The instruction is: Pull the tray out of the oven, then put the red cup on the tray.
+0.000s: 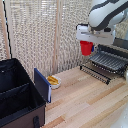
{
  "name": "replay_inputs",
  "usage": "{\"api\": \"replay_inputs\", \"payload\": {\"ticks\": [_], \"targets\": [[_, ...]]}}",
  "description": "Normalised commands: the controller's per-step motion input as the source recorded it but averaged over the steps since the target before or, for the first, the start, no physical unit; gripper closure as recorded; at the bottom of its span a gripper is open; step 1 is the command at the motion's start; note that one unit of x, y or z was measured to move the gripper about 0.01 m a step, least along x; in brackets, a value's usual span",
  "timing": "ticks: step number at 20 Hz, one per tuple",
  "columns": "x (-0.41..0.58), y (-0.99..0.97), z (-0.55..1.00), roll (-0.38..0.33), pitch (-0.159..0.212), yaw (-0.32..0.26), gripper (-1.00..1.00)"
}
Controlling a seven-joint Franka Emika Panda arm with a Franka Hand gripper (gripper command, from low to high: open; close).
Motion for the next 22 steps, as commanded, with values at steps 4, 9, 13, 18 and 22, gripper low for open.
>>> {"api": "replay_inputs", "payload": {"ticks": [4,9,13,18,22], "targets": [[0.516,0.00,0.37,-0.055,0.000,-0.197,1.00],[0.559,0.00,0.31,-0.037,0.000,-0.183,1.00],[0.645,-0.08,0.35,-0.028,0.000,-0.165,1.00],[0.600,-0.39,0.60,0.009,0.056,-0.143,1.00],[0.345,-0.61,0.64,0.045,0.107,-0.113,1.00]]}}
